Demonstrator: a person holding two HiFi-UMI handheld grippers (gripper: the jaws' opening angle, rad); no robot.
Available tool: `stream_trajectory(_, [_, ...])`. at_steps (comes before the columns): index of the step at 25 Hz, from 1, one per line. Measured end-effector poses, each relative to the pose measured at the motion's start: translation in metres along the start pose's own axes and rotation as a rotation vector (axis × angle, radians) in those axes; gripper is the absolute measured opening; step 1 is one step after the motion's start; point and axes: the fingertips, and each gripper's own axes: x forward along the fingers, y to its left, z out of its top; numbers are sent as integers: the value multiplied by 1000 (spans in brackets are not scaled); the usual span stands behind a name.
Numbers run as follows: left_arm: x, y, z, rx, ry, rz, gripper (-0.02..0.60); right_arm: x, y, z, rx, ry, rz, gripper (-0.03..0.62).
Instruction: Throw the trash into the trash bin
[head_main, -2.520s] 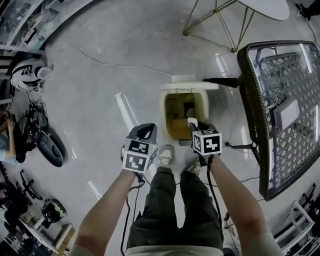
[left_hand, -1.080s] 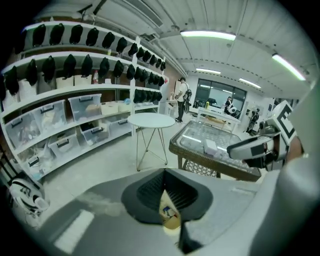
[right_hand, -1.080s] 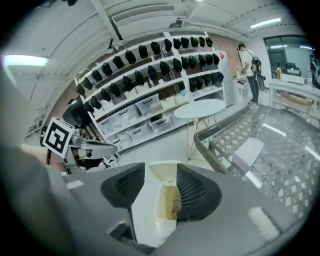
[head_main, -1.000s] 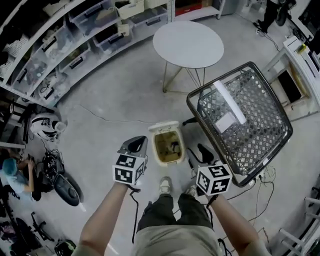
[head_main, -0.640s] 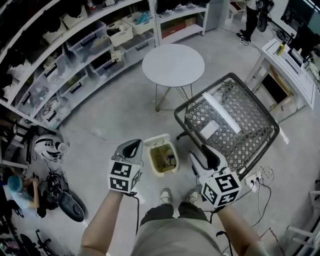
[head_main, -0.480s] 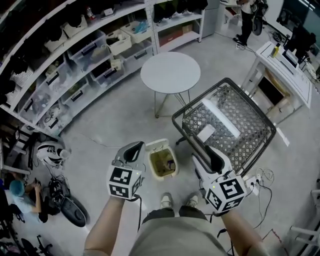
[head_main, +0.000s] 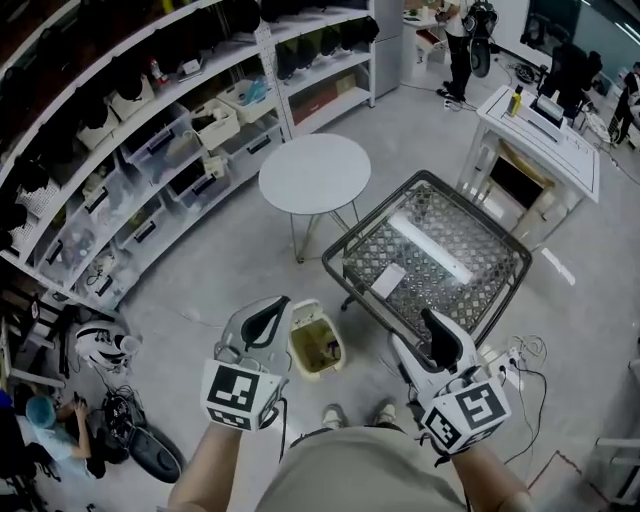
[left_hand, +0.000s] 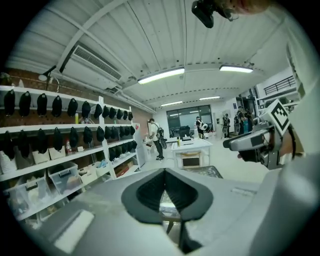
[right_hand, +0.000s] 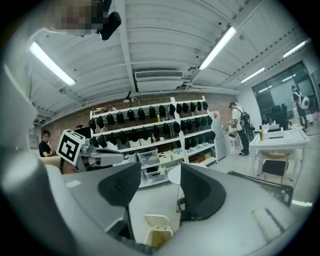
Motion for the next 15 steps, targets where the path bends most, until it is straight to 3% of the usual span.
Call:
stream_trajectory(9, [34, -21, 17, 69, -5, -35, 2, 9, -48, 2, 23, -14, -78, 262])
stream_trajectory(15, [73, -22, 13, 92, 1, -61, 2, 56, -99, -15, 23, 32, -224, 292])
